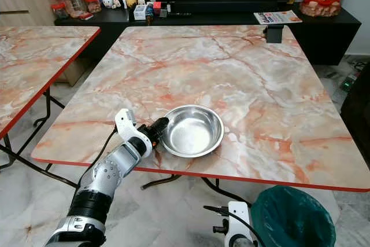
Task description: Setting the table
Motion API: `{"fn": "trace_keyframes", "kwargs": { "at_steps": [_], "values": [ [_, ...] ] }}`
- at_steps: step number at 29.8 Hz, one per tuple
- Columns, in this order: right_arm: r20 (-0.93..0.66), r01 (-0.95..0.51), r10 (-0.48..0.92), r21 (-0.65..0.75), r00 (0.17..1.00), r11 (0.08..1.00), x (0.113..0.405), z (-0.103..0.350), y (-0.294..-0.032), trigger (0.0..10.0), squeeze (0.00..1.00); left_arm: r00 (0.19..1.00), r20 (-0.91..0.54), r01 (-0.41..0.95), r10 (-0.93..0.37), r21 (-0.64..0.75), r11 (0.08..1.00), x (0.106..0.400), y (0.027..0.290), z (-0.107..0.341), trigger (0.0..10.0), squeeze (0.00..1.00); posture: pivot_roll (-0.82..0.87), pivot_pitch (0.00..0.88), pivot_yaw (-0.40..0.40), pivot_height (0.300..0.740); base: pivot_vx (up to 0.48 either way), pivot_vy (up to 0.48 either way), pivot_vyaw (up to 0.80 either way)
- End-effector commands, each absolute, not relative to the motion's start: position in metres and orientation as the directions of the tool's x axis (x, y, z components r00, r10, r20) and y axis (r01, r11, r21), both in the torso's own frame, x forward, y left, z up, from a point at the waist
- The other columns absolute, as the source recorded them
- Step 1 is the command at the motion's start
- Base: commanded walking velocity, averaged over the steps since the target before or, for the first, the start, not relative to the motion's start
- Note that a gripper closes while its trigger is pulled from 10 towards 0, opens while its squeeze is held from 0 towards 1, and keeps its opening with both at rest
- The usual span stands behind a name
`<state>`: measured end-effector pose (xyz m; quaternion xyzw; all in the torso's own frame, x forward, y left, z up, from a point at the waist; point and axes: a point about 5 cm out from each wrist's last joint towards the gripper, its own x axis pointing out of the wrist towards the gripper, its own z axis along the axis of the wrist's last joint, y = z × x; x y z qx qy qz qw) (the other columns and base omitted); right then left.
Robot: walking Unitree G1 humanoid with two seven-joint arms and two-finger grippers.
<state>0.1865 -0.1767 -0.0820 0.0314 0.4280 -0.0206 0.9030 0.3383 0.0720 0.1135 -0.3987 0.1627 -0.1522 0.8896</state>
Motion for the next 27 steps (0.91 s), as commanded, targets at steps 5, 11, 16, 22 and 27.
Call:
{"fn": "trace_keyframes", "kwargs": {
  "at_steps": [5,11,16,22,27],
  "values": [
    [-0.770,0.064,-0.010,0.041,0.638,0.997,0.188,-0.081,-0.176,10.0,0.00,0.939,-0.110,0.197,-0.325,-0.602,0.774,0.344,0.080,0.131,10.0,0.00,-0.02,0.000,0.065,0.714,0.000,0.000,0.00],
    [-0.770,0.065,-0.008,0.043,0.638,0.997,0.188,-0.081,-0.176,10.0,0.00,0.964,-0.064,0.179,-0.257,-0.559,0.810,0.345,0.089,0.133,10.0,0.00,-0.02,0.000,0.066,0.714,0.000,0.000,0.00],
    [-0.766,0.067,-0.009,0.045,0.643,0.997,0.189,-0.081,-0.175,10.0,0.00,0.986,-0.007,0.141,-0.169,-0.519,0.843,0.343,0.104,0.131,10.0,0.00,-0.02,0.000,0.069,0.714,0.000,0.000,0.00],
    [-0.755,0.079,-0.010,0.055,0.656,0.995,0.190,-0.080,-0.175,10.0,0.00,0.994,0.078,-0.065,0.082,-0.204,0.977,0.335,0.162,0.125,10.0,0.00,-0.03,0.000,0.072,0.714,0.000,0.000,0.00],
    [-0.755,0.066,-0.001,0.056,0.656,0.996,0.190,-0.080,-0.174,10.0,0.00,0.987,0.103,-0.127,0.121,0.047,0.991,0.326,0.191,0.114,10.0,0.00,-0.01,0.000,0.067,0.714,0.000,0.000,0.00]
  ]
}}
